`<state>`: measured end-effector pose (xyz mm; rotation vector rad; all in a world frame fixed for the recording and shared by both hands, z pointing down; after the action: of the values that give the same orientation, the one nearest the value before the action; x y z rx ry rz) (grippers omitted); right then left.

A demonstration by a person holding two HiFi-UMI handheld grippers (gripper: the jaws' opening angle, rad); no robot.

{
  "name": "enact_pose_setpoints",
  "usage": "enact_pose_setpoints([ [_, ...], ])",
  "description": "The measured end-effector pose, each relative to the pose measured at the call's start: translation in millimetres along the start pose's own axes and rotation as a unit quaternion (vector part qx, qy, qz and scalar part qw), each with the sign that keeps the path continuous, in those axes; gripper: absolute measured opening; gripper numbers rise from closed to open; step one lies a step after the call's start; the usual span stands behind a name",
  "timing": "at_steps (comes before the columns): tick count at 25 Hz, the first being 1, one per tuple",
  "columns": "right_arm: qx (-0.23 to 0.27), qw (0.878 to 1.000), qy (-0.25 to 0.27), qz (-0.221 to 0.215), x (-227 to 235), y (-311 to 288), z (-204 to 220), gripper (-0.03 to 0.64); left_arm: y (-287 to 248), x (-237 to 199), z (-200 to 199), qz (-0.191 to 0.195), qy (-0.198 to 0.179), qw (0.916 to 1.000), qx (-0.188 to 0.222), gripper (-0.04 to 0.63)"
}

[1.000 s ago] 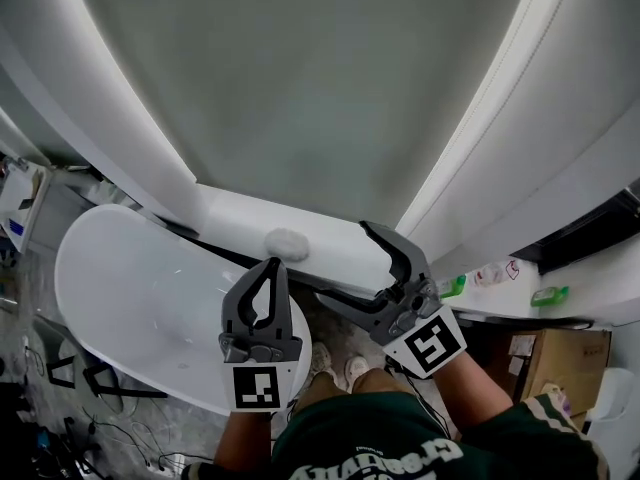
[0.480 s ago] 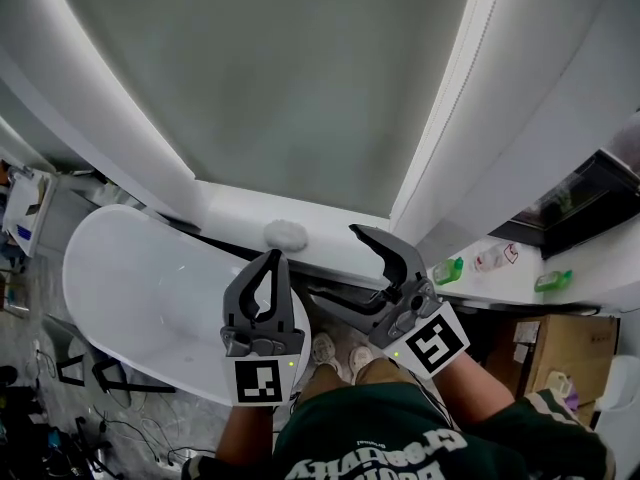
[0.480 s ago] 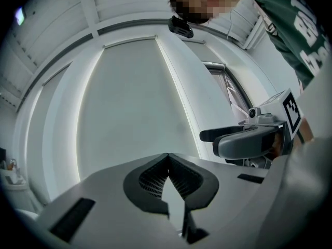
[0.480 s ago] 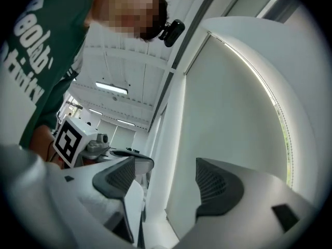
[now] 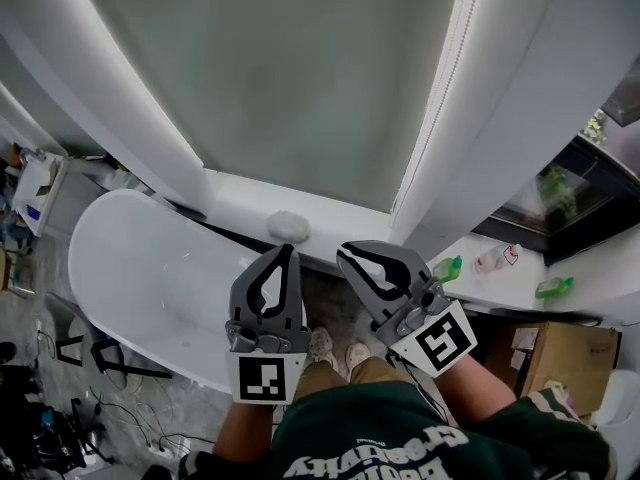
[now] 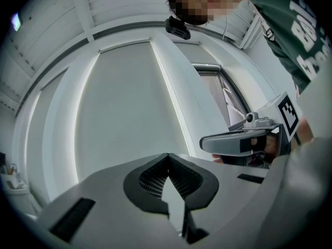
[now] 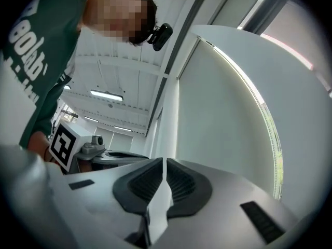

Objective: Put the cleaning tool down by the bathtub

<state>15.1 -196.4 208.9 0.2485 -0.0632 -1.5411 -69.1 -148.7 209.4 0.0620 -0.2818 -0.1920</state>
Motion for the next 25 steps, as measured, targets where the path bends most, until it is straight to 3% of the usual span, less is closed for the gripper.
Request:
enact_pose_setpoints([
  [14,-0.03,0.999,0.025,-0.031,-21.4,19.2,-0.9,0.014,15.4,32.2,-9.2,0.011,0.0,0.9999,0.002,0.008],
  [20,-0.045,0.998,0.03,-0.026,-19.1,23.6,0.6,0.014,16.5,33.0,-15.3,0.011,-0.018,0.9997,0.012,0.009],
  [25,-0.03,0.999,0.039,-0.011,-16.7,20.1,-8.1,0.014,18.1,30.6,-12.1,0.004,-0.006,1.0,0.004,0.008],
])
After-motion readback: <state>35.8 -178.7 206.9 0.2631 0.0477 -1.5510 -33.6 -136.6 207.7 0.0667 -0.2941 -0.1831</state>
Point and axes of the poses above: the fingertips, and each gripper's own axes: y backward along the fingers, x to its right, z out of its underside, the point moved 3 cm from there along y, backward along the fingers, and after that the axes turned 7 degrees about -z, right-handed, at the moved point
